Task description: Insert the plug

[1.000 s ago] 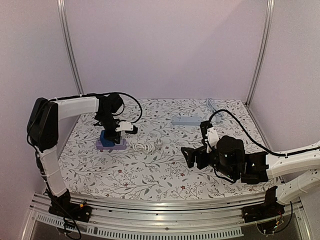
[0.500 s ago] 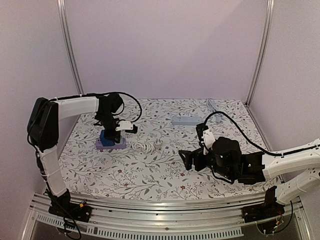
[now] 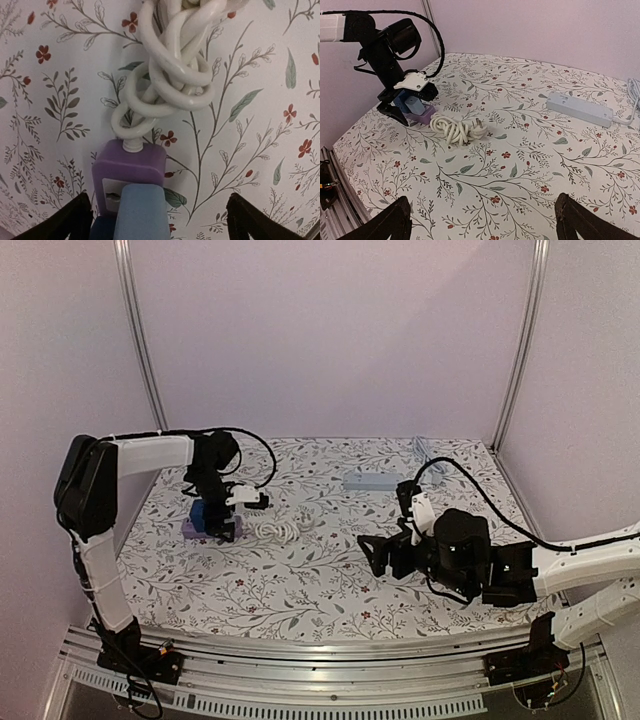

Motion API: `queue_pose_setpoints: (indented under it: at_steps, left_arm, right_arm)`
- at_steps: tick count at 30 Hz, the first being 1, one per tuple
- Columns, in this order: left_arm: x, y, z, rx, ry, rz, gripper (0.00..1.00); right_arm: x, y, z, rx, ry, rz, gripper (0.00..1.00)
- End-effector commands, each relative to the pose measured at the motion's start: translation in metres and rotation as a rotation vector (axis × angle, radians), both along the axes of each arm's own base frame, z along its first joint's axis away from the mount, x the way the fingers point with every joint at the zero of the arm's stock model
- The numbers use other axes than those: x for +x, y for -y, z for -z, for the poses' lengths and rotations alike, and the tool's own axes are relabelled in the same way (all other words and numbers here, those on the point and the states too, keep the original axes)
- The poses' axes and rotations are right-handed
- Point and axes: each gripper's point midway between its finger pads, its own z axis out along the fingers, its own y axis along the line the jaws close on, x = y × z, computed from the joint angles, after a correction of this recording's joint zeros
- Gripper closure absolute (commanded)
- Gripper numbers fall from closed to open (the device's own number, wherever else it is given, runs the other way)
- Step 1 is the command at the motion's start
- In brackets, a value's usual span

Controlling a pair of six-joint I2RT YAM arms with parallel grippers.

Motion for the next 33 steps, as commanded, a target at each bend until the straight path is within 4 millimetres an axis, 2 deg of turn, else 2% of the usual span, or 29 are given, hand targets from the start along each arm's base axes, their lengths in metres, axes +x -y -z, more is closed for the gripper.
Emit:
queue_pose_setpoints:
  at_steps: [1, 4, 8, 12, 15, 19, 22, 25, 26, 29, 31, 33]
  left_arm:
    - [-0.009, -0.004, -0.002, -0.024, -0.060, -0.032, 0.00]
    - [-0.001, 0.001, -0.021, -0.057, -0.010, -0.041, 0.00]
    - [0.005, 0.000, -0.037, -0.059, 0.049, -0.053, 0.00]
    - [0.011, 0.011, -0.060, -0.136, 0.115, -0.066, 0.00]
    - [0.022, 0.017, -0.090, -0.194, 0.212, -0.101, 0.01]
    - [0.018, 0.030, -0.132, -0.276, 0.324, -0.100, 0.01]
    - [0.018, 0.039, -0.177, -0.346, 0.482, -0.142, 0.01]
    - [0.024, 0.042, -0.231, -0.451, 0.704, -0.269, 0.00]
    - [0.026, 0.041, -0.240, -0.496, 0.756, -0.345, 0.00]
    - [0.036, 0.025, -0.286, -0.644, 0.967, -0.643, 0.01]
    - [0.040, 0.016, -0.305, -0.756, 0.989, -0.838, 0.00]
    - [0.042, 0.013, -0.307, -0.815, 0.926, -0.962, 0.01]
  right_arm:
    - [0.000, 0.003, -0.008, 0.027, 0.011, -0.004, 0.01]
    - [-0.001, 0.002, -0.007, 0.031, 0.008, -0.010, 0.01]
    - [-0.001, 0.001, -0.008, 0.032, 0.008, -0.011, 0.01]
    - [-0.001, 0.003, -0.009, 0.036, 0.010, -0.007, 0.01]
    - [-0.002, 0.004, -0.009, 0.036, 0.012, -0.006, 0.01]
    - [-0.002, 0.005, -0.011, 0.040, 0.013, -0.004, 0.01]
    - [-0.002, 0.005, -0.010, 0.043, 0.010, -0.003, 0.01]
    - [-0.001, 0.004, -0.009, 0.039, 0.008, 0.001, 0.01]
    - [0.000, 0.004, -0.009, 0.039, 0.008, 0.005, 0.01]
    - [0.002, 0.003, -0.006, 0.026, 0.007, 0.017, 0.01]
    - [0.004, 0.004, -0.004, 0.018, 0.007, 0.027, 0.01]
    - [0.005, 0.005, -0.002, 0.013, 0.006, 0.041, 0.01]
